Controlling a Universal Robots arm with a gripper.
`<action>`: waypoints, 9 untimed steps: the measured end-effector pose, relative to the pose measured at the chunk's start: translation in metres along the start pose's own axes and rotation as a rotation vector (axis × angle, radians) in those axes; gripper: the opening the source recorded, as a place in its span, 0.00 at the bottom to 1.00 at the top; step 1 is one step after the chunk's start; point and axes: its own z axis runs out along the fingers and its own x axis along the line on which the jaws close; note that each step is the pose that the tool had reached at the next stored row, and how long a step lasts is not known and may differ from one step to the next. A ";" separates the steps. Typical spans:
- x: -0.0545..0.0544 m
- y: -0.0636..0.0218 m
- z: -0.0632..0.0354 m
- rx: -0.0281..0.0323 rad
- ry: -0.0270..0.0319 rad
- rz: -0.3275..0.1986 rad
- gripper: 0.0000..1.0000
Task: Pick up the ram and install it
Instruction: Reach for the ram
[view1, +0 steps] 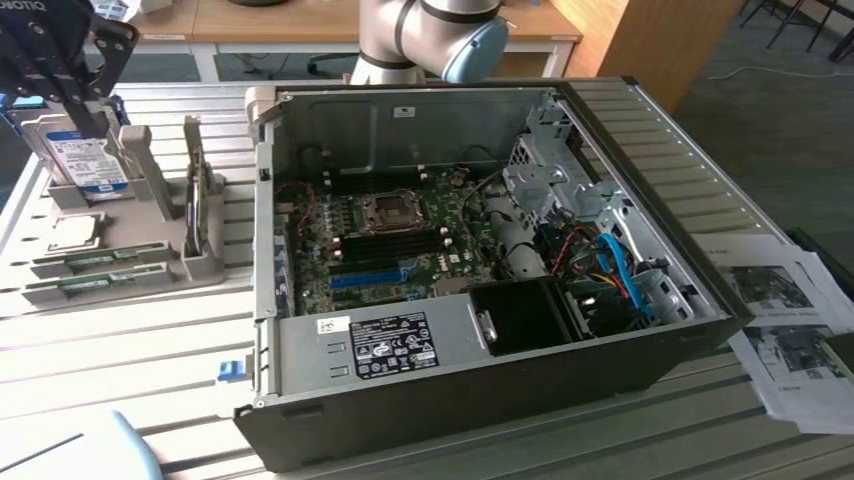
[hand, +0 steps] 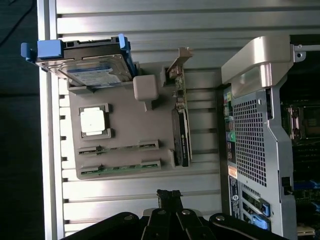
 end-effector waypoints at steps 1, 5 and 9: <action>0.002 -0.0001 0.0000 0.0000 0.0002 0.000 0.09; 0.009 -0.0006 -0.0002 0.0001 0.0007 0.000 0.09; 0.016 -0.0012 -0.0003 0.0001 0.0013 0.000 0.09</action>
